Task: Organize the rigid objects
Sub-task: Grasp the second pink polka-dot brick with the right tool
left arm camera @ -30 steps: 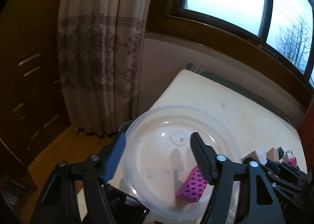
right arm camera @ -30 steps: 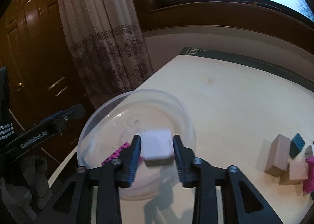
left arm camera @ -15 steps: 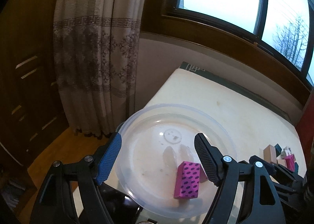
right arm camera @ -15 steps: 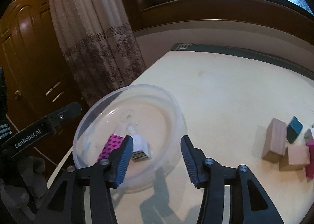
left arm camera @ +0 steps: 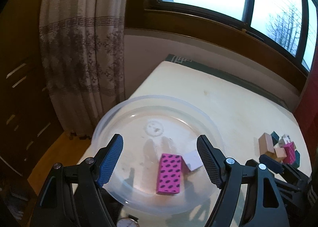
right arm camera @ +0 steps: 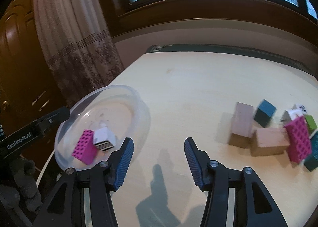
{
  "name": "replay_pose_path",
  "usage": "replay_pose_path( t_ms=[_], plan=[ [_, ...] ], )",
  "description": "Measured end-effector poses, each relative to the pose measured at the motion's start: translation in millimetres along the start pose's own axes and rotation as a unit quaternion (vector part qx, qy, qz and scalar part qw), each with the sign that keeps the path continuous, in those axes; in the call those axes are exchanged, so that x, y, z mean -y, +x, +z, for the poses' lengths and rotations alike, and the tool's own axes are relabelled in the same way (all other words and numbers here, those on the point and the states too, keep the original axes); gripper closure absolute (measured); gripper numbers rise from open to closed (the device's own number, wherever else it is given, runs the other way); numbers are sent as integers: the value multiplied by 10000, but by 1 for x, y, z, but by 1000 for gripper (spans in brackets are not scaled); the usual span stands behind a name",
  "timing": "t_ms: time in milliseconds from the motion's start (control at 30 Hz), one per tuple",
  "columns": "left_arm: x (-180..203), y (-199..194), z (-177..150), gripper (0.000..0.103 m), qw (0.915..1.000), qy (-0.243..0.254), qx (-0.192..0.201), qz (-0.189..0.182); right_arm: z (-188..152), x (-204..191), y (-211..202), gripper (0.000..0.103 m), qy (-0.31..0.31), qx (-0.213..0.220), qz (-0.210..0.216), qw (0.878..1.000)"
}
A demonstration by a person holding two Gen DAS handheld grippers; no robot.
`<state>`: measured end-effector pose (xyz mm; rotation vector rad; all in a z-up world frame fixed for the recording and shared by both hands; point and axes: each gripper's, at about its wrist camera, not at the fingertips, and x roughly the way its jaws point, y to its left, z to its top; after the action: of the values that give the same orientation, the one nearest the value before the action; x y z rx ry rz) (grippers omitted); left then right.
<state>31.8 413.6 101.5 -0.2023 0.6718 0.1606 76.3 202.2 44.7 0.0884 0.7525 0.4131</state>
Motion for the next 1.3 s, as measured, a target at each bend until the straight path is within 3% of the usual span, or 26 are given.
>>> replay_pose_path(
  t_ms=[400, 833, 1300],
  plan=[
    [41, 7, -7, 25, 9988, 354, -225, -268, -11, 55, -29, 47, 319, 213, -585, 9976],
    [88, 17, -14, 25, 9943, 777, -464, -563, -23, 134, -57, 47, 768, 398, -1347, 9871],
    [137, 28, -25, 25, 9873, 1171, -734, -781, -16, 159, -45, 47, 541, 254, -1445, 9877]
  ],
)
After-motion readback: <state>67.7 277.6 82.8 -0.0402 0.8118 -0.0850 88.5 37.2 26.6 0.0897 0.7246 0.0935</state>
